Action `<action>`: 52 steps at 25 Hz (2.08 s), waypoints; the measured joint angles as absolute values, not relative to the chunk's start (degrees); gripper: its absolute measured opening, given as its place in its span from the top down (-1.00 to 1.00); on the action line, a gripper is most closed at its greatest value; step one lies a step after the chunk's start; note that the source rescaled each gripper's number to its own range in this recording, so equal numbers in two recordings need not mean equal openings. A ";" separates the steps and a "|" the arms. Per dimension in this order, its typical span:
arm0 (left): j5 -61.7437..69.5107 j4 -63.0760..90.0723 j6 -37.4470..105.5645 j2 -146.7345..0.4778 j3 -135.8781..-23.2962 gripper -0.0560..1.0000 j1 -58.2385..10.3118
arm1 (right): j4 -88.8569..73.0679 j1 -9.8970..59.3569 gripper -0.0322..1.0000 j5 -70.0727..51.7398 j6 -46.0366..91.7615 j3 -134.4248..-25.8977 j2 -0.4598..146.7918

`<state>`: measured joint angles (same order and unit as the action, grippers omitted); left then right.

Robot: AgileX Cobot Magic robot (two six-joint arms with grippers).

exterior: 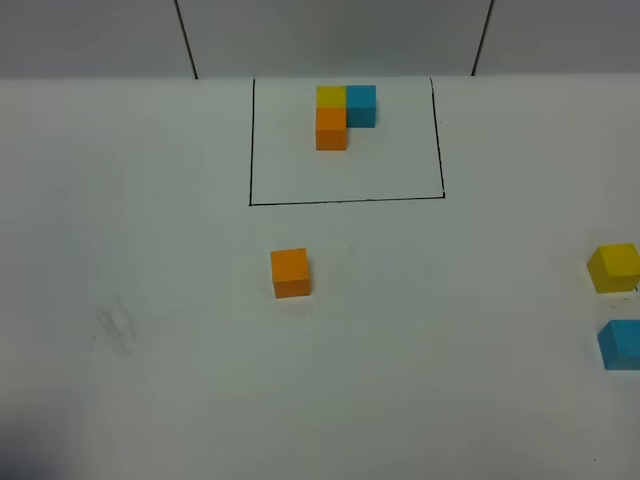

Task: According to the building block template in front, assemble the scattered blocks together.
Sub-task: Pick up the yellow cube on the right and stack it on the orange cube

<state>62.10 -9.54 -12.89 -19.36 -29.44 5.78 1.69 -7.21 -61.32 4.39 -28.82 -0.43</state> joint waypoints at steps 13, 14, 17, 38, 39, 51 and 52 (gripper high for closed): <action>61.44 -8.03 -10.37 -4.40 -29.44 0.89 1.60 | 1.69 -7.21 0.91 -61.32 4.39 -28.82 -0.43; 61.44 -8.03 -10.30 -3.54 -29.39 0.89 1.60 | 1.69 -7.21 0.91 -61.32 4.39 -28.82 -0.43; 61.45 -8.03 -10.25 -1.24 -29.35 0.89 1.60 | 1.69 -7.21 0.91 -61.32 4.39 -28.82 -0.43; 61.45 -7.83 -10.03 0.33 -29.27 0.89 -0.70 | 1.69 -7.21 0.91 -61.32 4.39 -28.82 -0.43; 61.45 -7.83 -10.03 0.33 -29.27 0.89 -0.70 | 1.69 -7.21 0.91 -61.32 4.39 -28.82 -0.43; 61.45 -7.88 -10.03 0.33 -29.27 0.89 -0.70 | 1.69 -7.21 0.91 -61.32 4.39 -28.82 -0.43; 61.45 -7.88 -10.03 0.33 -29.27 0.89 -0.70 | 1.69 -7.21 0.91 -61.32 4.39 -28.82 -0.43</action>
